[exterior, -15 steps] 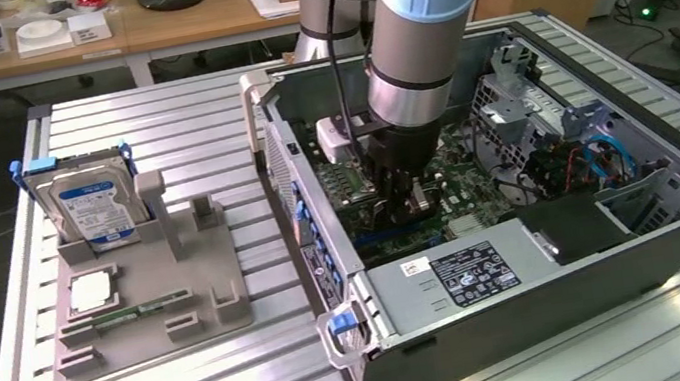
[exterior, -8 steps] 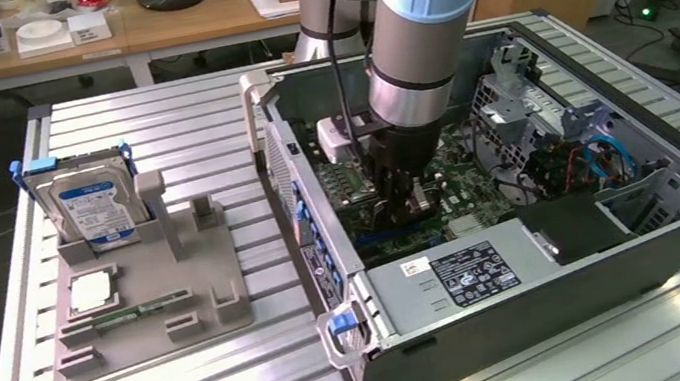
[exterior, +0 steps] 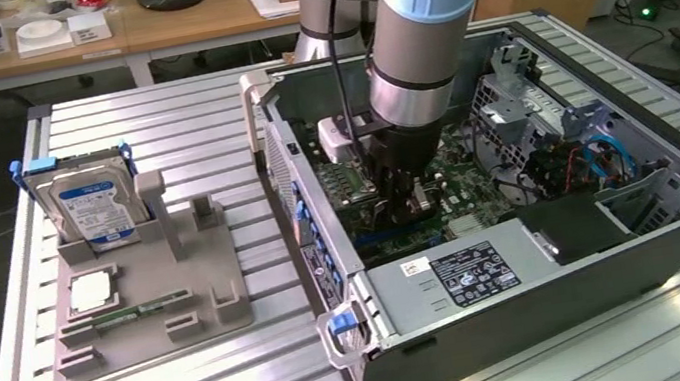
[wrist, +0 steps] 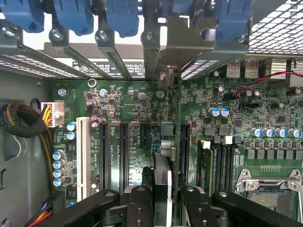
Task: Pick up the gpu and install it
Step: 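Insert the gpu into the slot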
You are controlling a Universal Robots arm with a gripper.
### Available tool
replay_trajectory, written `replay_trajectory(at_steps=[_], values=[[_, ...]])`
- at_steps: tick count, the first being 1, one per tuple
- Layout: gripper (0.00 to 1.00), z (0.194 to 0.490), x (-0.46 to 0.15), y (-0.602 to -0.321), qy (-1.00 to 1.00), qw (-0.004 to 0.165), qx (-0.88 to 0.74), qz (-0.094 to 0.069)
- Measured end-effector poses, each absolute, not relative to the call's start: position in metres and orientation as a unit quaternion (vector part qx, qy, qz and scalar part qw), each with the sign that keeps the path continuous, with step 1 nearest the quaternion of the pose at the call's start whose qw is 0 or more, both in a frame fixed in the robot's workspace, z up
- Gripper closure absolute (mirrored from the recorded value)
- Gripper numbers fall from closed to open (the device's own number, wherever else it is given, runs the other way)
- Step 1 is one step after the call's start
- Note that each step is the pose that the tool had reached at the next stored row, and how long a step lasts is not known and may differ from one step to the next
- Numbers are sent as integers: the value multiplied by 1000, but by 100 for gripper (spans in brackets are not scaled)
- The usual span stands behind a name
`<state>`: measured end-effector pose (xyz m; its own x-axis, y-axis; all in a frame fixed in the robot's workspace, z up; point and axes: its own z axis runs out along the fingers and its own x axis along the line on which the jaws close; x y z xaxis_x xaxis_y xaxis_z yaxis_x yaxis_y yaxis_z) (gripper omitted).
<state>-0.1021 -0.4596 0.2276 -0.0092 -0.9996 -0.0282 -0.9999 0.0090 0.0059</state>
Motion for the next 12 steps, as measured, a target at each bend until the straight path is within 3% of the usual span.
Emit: replay_trajectory(at_steps=[12], values=[[73, 228, -103, -460, 710, 9, -704, 11]])
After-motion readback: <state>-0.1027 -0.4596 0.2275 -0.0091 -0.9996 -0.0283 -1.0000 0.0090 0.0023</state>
